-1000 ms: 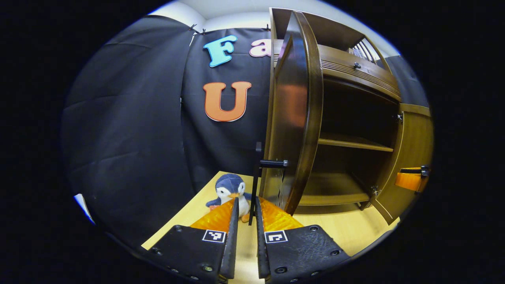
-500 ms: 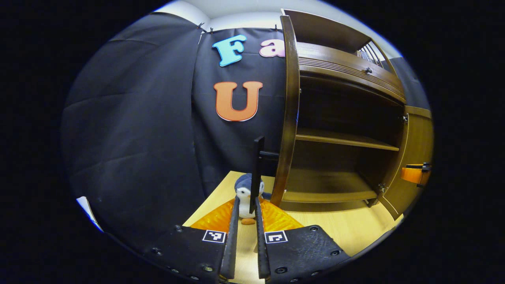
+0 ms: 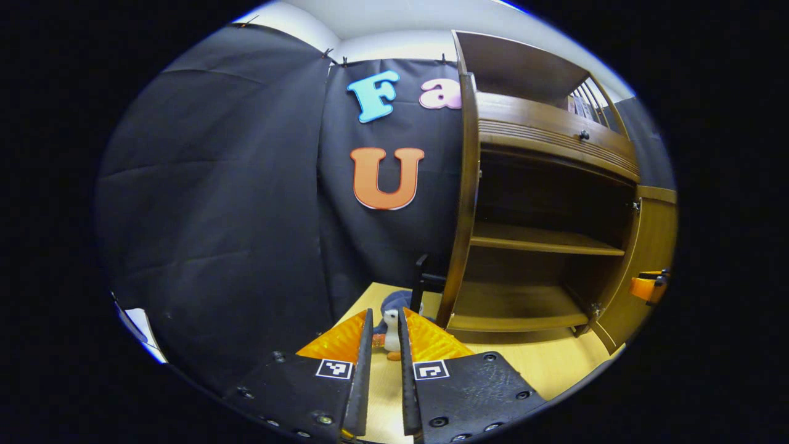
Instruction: Open the right door of the double-door shoe cabinet with the right hand, and open the left door with the left hand.
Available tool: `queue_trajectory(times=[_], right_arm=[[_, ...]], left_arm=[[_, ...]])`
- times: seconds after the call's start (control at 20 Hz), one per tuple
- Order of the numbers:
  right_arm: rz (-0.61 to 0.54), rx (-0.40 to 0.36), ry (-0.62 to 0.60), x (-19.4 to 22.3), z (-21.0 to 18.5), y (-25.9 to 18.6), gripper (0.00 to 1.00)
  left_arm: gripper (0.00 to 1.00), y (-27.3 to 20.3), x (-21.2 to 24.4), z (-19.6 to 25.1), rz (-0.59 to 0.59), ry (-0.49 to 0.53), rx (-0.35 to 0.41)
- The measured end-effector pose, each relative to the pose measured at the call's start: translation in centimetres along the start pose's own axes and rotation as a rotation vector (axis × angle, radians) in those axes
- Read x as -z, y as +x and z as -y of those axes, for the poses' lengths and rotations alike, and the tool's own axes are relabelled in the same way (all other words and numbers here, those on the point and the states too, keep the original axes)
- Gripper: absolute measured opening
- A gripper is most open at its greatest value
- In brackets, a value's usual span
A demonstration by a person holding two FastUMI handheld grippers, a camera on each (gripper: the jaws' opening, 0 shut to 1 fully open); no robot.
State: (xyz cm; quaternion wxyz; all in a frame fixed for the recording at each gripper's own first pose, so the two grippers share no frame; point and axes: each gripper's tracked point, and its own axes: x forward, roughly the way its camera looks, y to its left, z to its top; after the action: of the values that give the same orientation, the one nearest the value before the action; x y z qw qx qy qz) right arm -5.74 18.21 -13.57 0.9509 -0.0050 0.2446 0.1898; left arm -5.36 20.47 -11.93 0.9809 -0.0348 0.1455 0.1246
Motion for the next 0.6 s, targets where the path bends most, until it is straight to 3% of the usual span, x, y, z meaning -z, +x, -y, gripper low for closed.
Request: queue_trajectory(times=[0.15, 0.3, 0.35, 0.45, 0.5, 0.55, 0.6], right_arm=[[0.039, 0.003, -0.001, -0.7, 1.6, -1.6, 0.59], [0.047, 0.0, -0.002, -0.6, 3.3, -3.2, 0.59], [0.05, -0.001, -0.002, -0.5, 3.7, -3.7, 0.59], [0.048, -0.009, 0.003, -0.2, 4.6, -4.5, 0.59], [0.05, -0.014, 0.008, -0.3, 5.1, -4.9, 0.59], [0.055, -0.02, 0.013, -0.3, 5.5, -5.3, 0.59], [0.058, -0.019, 0.017, -0.2, 6.1, -5.8, 0.59]], left_arm=[[0.21, -1.7, -1.9, 1.4, 0.079, 0.004, -0.042], [0.24, -2.8, -2.7, 5.6, 0.1, -0.013, -0.009], [0.46, -3.2, -3.2, 7.0, 0.107, -0.011, 0.01], [0.48, -3.8, -3.2, 10.0, 0.099, -0.019, 0.058], [0.39, -4.1, -3.4, 11.3, 0.103, -0.025, 0.076], [0.53, -4.5, -3.6, 12.4, 0.105, -0.03, 0.092], [0.45, -5.1, -3.7, 13.6, 0.109, -0.035, 0.106]])
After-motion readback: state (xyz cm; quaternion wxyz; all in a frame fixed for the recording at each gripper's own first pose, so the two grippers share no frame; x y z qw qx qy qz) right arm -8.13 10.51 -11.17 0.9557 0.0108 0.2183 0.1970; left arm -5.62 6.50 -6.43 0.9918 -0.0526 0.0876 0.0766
